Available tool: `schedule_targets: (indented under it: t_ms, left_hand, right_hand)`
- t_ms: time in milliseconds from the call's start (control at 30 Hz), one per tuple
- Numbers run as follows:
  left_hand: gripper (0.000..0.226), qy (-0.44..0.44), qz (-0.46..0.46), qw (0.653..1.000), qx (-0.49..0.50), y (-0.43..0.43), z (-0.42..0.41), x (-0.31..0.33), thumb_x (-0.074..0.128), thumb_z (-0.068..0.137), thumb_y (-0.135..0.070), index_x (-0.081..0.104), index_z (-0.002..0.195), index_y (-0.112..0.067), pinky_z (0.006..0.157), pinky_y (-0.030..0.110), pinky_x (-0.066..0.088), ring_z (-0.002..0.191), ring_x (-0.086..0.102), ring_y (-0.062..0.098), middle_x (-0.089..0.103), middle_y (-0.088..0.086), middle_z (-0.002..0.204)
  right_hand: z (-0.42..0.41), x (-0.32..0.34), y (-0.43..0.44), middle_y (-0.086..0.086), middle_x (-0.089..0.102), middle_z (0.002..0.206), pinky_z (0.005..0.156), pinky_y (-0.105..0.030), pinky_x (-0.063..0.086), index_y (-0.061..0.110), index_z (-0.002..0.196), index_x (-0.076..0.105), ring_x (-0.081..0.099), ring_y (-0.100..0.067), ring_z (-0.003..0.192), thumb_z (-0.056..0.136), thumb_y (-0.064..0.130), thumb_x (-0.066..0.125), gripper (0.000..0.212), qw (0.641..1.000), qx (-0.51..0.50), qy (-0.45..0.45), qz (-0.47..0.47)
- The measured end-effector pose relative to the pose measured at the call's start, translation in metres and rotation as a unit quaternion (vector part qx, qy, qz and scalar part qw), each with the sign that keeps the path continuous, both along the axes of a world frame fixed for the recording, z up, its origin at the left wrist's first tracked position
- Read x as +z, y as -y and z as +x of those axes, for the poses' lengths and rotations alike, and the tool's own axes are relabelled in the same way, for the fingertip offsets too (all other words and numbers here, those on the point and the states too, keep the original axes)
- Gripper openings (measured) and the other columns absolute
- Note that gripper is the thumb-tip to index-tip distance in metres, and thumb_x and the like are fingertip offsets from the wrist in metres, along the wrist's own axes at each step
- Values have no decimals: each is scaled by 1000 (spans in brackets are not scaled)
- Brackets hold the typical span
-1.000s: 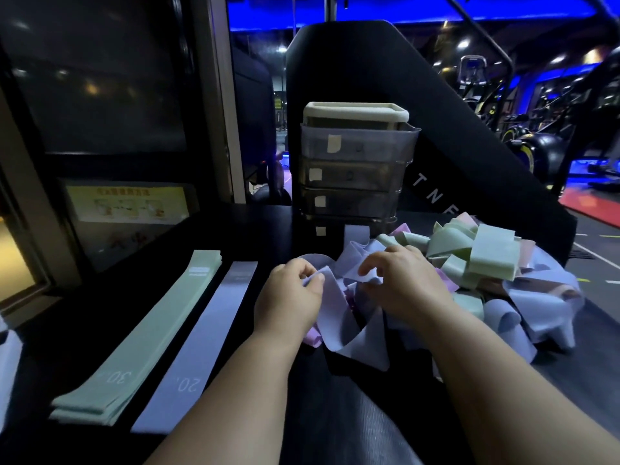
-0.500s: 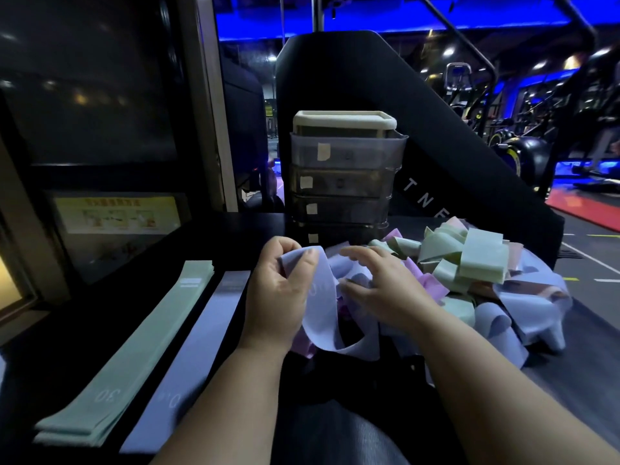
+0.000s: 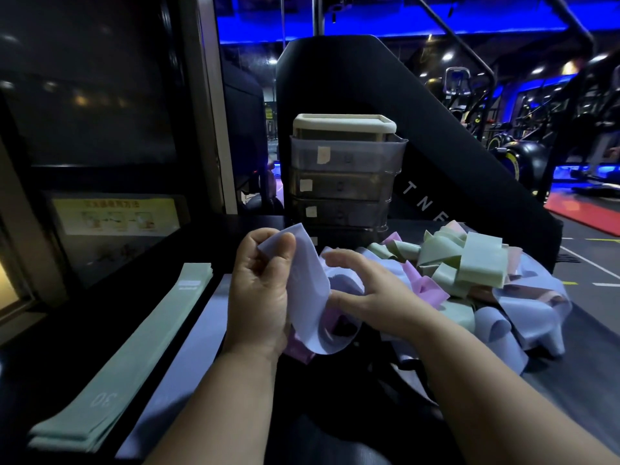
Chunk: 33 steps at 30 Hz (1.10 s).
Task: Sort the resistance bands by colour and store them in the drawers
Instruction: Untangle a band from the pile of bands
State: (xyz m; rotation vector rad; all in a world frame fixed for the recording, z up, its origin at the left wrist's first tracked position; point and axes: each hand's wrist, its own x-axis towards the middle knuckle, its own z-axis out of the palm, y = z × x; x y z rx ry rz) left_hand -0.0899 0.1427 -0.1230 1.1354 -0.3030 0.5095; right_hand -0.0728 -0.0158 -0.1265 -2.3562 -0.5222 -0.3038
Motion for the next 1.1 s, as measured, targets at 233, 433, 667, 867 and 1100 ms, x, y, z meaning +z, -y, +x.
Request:
schedule_targets:
  t_ms: [233,433,667,867,1100]
  left_hand:
    - [16,6,13,1000,-4,3,1,0,68,81,-38,59,80,-26,61,18,44,66,55,2,60,-12,67]
    - [19,-30,-48,996,67,-2,6,0,62,76,-41,57,82,-24,63,23,40,68,51,4,58,-13,67]
    - [13,-57,-62,990,109,0,7,-3,63,88,-36,57,80,-28,67,30,41,76,52,11,56,-8,75]
    - [16,-88,-62,979,176,-4,10,-6,57,96,-35,52,82,-28,62,19,40,66,48,3,52,-11,72]
    - [16,-100,-65,971,205,-9,14,-8,57,96,-36,52,82,-30,67,24,43,72,54,8,57,-7,79]
  right_hand:
    - [2,-4,-7,11,65,105,97,-15,39,6,101,69,51,5,108,86,31,65,29,995,88,20,43]
    - [-3,10,8,-4,55,63,64,-41,42,15,72,52,52,-16,63,97,23,56,26,961,83,-17,264]
    - [-3,16,20,9,50,61,64,-29,43,21,88,64,44,-7,59,89,24,69,6,955,74,-27,286]
    - [-1,11,40,7,50,67,70,-38,44,35,103,56,45,-15,68,57,58,82,58,977,100,-129,136]
    - [-8,14,52,10,55,105,81,-27,47,35,104,52,53,-5,90,48,41,90,68,993,30,-109,-43]
